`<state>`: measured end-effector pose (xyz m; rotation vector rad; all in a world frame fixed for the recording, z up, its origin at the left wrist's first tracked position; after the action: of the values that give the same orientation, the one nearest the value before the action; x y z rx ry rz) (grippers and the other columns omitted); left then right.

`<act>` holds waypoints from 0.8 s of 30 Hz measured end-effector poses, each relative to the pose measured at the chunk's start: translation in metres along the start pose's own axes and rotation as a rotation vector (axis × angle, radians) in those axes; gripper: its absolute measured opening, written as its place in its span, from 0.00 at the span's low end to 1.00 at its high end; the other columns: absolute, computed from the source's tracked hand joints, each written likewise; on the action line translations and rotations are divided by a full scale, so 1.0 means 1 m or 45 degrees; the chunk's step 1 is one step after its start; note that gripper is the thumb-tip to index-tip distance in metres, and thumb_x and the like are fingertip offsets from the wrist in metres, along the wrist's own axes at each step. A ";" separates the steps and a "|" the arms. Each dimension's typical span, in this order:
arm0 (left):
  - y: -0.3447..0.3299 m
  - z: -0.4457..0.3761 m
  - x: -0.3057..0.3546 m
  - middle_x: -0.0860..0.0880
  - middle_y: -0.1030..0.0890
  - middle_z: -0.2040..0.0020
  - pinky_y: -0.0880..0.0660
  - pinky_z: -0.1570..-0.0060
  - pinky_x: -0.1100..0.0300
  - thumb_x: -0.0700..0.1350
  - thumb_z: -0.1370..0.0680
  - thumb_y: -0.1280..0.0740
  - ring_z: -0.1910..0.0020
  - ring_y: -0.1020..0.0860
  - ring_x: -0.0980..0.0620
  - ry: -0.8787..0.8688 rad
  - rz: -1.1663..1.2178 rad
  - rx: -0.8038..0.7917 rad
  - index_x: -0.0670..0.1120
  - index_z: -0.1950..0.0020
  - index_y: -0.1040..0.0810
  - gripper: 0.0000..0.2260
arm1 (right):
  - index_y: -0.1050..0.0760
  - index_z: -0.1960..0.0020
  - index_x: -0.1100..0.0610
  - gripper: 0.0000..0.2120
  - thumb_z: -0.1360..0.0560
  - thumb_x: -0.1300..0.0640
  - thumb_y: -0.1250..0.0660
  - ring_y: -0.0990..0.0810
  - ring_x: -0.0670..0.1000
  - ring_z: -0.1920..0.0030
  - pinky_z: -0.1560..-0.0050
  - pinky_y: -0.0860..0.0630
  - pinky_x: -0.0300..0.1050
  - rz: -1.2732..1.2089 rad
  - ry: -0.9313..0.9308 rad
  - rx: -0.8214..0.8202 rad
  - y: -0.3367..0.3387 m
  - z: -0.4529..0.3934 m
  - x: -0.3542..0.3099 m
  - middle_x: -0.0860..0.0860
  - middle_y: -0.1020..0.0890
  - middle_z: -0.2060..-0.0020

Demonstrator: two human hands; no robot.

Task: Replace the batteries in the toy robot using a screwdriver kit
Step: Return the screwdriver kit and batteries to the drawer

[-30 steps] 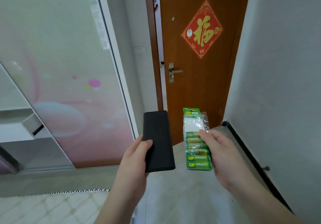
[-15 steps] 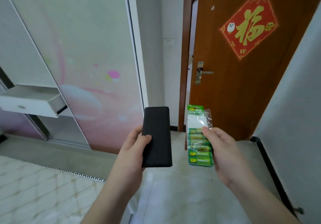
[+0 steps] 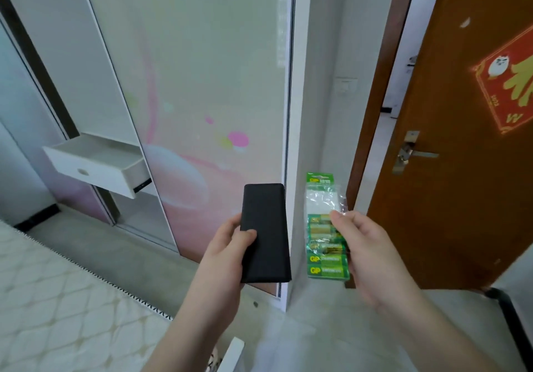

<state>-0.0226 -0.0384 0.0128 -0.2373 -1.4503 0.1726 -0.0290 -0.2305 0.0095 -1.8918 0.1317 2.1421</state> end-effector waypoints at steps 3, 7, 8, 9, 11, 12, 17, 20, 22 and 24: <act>0.007 -0.035 0.008 0.48 0.15 0.49 0.27 0.57 0.55 0.40 0.20 0.40 0.55 0.20 0.53 -0.023 -0.017 0.010 0.52 0.42 0.20 0.13 | 0.23 0.51 0.60 0.12 0.22 0.51 0.36 0.15 0.54 0.57 0.52 0.19 0.53 -0.013 0.018 -0.018 -0.017 -0.032 -0.004 0.56 0.16 0.58; 0.009 -0.073 0.007 0.48 0.16 0.49 0.28 0.56 0.55 0.40 0.20 0.40 0.54 0.20 0.52 -0.026 -0.043 0.015 0.52 0.42 0.20 0.13 | 0.23 0.51 0.60 0.11 0.22 0.51 0.36 0.15 0.55 0.56 0.52 0.19 0.52 0.001 0.010 -0.046 -0.028 -0.073 -0.002 0.55 0.16 0.58; 0.008 -0.081 0.007 0.48 0.16 0.49 0.27 0.56 0.55 0.40 0.20 0.40 0.54 0.20 0.53 -0.024 -0.045 0.019 0.52 0.41 0.20 0.13 | 0.23 0.51 0.60 0.11 0.22 0.51 0.36 0.15 0.55 0.56 0.51 0.19 0.52 0.002 0.014 -0.058 -0.030 -0.083 -0.002 0.56 0.16 0.58; 0.007 -0.090 0.006 0.48 0.16 0.49 0.27 0.58 0.56 0.40 0.20 0.40 0.55 0.20 0.53 -0.018 -0.043 0.028 0.52 0.41 0.21 0.14 | 0.23 0.51 0.60 0.12 0.22 0.51 0.36 0.15 0.55 0.56 0.51 0.19 0.52 0.003 0.017 -0.073 -0.032 -0.095 -0.002 0.56 0.16 0.58; 0.004 -0.109 0.004 0.48 0.16 0.51 0.27 0.60 0.57 0.40 0.20 0.40 0.57 0.20 0.54 -0.007 -0.043 0.067 0.52 0.41 0.20 0.13 | 0.23 0.51 0.61 0.12 0.22 0.51 0.36 0.16 0.54 0.57 0.53 0.20 0.51 -0.004 0.018 -0.108 -0.033 -0.121 0.000 0.56 0.16 0.59; 0.002 -0.120 0.003 0.49 0.15 0.51 0.27 0.60 0.57 0.40 0.20 0.40 0.57 0.20 0.55 -0.002 -0.047 0.089 0.52 0.42 0.20 0.13 | 0.24 0.52 0.63 0.13 0.22 0.52 0.36 0.16 0.54 0.58 0.54 0.20 0.50 -0.011 0.015 -0.128 -0.034 -0.134 0.002 0.56 0.17 0.60; -0.015 -0.168 -0.006 0.49 0.16 0.51 0.26 0.62 0.60 0.39 0.20 0.41 0.57 0.19 0.55 -0.024 -0.069 0.234 0.51 0.41 0.21 0.14 | 0.26 0.56 0.62 0.10 0.22 0.55 0.34 0.20 0.53 0.63 0.59 0.24 0.49 -0.076 -0.014 -0.250 -0.034 -0.206 0.006 0.58 0.21 0.63; -0.026 -0.192 -0.006 0.48 0.16 0.50 0.25 0.64 0.61 0.39 0.20 0.41 0.57 0.19 0.55 -0.032 -0.069 0.302 0.51 0.40 0.21 0.14 | 0.26 0.60 0.58 0.09 0.23 0.56 0.33 0.21 0.53 0.65 0.59 0.25 0.50 -0.093 -0.054 -0.342 -0.033 -0.246 0.005 0.56 0.21 0.66; -0.031 -0.204 -0.006 0.49 0.16 0.50 0.25 0.64 0.62 0.39 0.20 0.41 0.57 0.20 0.55 -0.046 -0.062 0.374 0.51 0.41 0.21 0.14 | 0.27 0.63 0.56 0.10 0.23 0.55 0.33 0.23 0.52 0.67 0.60 0.27 0.49 -0.068 -0.054 -0.409 -0.034 -0.269 0.002 0.54 0.22 0.67; -0.031 -0.214 -0.006 0.49 0.16 0.52 0.24 0.66 0.64 0.39 0.20 0.41 0.58 0.20 0.55 -0.070 -0.045 0.464 0.51 0.41 0.21 0.14 | 0.28 0.65 0.55 0.12 0.23 0.56 0.33 0.24 0.51 0.68 0.63 0.27 0.46 -0.065 -0.055 -0.485 -0.039 -0.290 -0.001 0.53 0.24 0.69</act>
<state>0.1884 -0.0815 -0.0073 0.0911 -1.4479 0.4116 0.2591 -0.2662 -0.0251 -2.0132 -0.3548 2.2978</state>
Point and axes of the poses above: each hand's wrist, its own z-axis away from the middle knuckle, its own y-axis out of the back of the hand, x = y × z, the point moved 3 cm from there along -z, towards the middle knuckle
